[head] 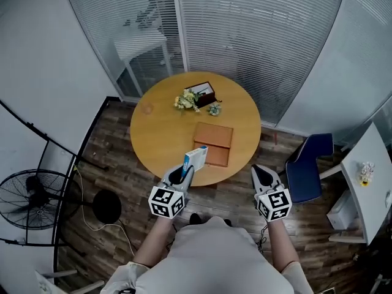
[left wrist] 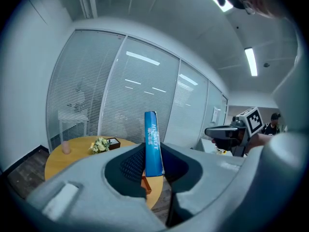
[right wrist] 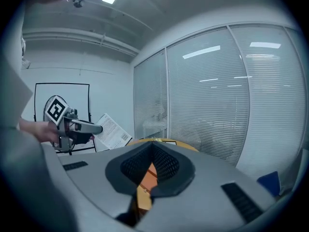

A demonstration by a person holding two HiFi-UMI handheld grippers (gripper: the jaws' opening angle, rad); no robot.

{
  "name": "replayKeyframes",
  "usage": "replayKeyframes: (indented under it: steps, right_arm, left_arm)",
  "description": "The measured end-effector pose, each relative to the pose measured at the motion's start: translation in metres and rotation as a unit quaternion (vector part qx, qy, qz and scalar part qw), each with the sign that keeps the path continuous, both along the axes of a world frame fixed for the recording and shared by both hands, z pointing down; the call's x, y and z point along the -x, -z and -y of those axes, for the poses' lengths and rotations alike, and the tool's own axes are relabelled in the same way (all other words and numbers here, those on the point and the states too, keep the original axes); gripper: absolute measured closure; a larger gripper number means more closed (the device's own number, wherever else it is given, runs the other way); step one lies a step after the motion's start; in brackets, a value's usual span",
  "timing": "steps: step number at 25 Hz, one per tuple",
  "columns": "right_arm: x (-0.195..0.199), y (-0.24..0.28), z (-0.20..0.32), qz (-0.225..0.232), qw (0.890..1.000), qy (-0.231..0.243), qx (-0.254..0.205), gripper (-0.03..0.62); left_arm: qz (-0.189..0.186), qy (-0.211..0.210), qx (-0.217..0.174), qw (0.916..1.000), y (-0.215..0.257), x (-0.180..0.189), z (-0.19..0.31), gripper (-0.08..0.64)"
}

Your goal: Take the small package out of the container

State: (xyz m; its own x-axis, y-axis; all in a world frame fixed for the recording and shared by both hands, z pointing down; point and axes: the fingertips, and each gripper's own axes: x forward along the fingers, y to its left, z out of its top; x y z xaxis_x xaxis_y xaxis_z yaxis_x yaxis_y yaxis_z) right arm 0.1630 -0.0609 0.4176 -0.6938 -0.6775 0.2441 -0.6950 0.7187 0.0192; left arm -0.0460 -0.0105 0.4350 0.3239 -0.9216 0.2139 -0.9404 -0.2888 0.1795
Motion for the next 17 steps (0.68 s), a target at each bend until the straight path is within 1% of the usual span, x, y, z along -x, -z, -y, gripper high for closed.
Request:
replayKeyframes:
  steps: [8,17]
  right_arm:
    - [-0.01,0.002,-0.003,0.004,1.0,0.004,0.0,0.591]
    - [-0.015,0.005,-0.007,0.01,1.0,0.0,0.001,0.591]
  left_arm:
    - [-0.001,0.002,0.003,1.0,-0.001,-0.009,-0.004,0.482]
    - [-0.003,0.001,-0.002,1.0,0.005,-0.013,-0.007,0.482]
